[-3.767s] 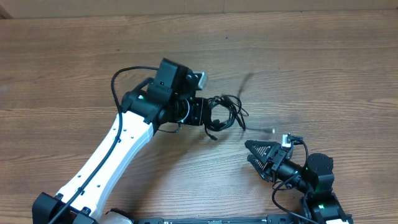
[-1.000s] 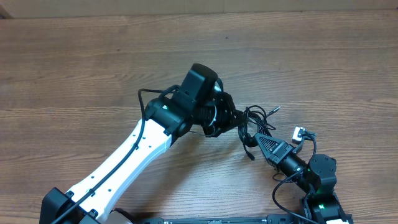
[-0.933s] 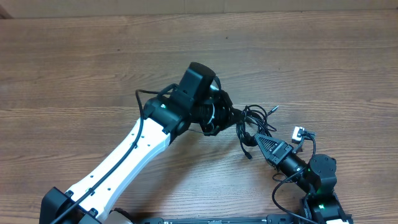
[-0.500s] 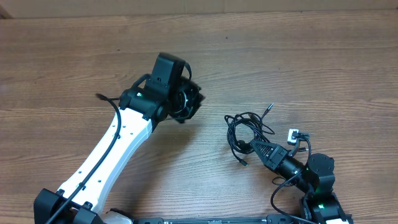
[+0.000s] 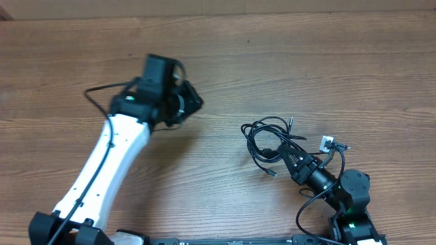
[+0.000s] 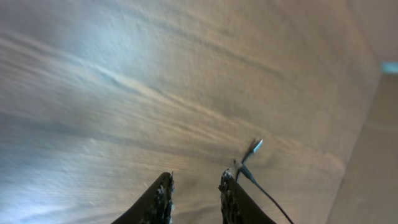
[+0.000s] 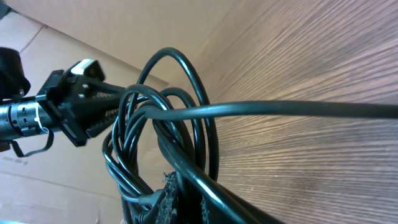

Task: Untangle cables

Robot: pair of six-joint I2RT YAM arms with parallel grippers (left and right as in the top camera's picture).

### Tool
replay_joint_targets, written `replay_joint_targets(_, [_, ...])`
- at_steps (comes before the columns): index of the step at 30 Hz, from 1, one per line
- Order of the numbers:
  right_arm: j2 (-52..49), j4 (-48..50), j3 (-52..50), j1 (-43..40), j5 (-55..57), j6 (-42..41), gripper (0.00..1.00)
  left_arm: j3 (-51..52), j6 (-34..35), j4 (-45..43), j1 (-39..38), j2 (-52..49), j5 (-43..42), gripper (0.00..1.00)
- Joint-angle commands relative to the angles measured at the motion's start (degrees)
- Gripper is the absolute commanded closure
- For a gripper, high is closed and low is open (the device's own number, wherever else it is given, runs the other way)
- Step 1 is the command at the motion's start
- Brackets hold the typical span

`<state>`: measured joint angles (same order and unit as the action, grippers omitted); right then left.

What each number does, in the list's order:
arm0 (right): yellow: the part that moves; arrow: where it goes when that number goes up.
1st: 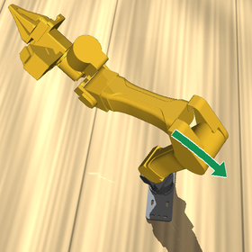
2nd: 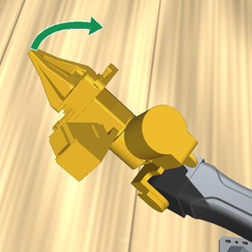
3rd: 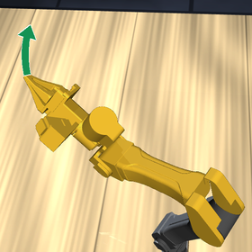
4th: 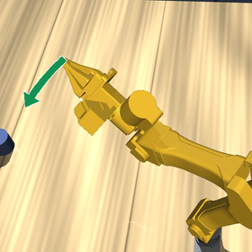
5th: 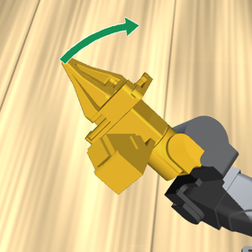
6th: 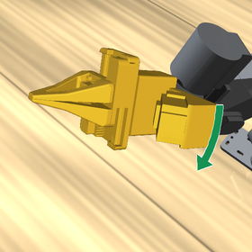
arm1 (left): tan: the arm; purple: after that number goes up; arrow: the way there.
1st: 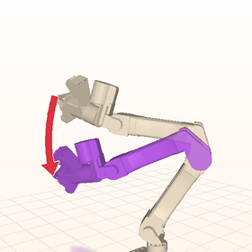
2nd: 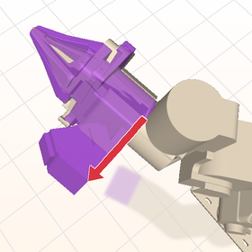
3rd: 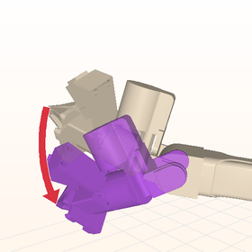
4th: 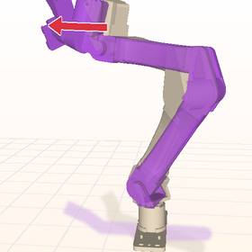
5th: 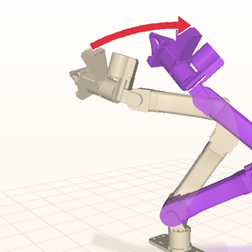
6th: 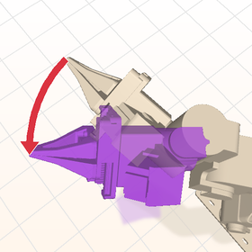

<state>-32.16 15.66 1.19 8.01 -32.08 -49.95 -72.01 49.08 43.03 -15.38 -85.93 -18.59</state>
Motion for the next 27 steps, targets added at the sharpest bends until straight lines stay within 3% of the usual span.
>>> replay_joint_targets(1, [-2.6, -1.0, 6.6, 0.2, 2.5, 3.7, 0.96, -1.2, -8.9, 0.3, 4.2, 2.5, -4.2, 0.72])
replay_joint_targets(10, [-22.1, -8.9, 22.5, 1.9, 2.6, 11.1, 0.96, -1.2, -14.9, 0.3, 6.0, 2.5, -4.2, 0.70])
replay_joint_targets(13, [-30.5, -7.8, 26.1, 7.3, 3.4, 11.5, 0.96, -1.2, -14.7, 0.5, 7.2, 2.5, -6.8, 0.61])
replay_joint_targets(16, [-35.5, -7.0, 26.3, 11.9, 9.1, 11.5, 0.96, -1.2, -12.0, 1.0, 8.4, 2.5, -11.1, 0.48])
replay_joint_targets(22, [-43.9, -4.3, 26.3, 18.5, 20.5, 11.5, 0.96, -1.2, -8.3, 6.3, 8.3, 2.3, -12.3, 0.45])
replay_joint_targets(27, [-51.8, 1.4, 26.3, 21.9, 22.2, 11.5, 0.96, -0.9, -5.3, 9.7, 6.2, 1.5, -12.1, 0.37])
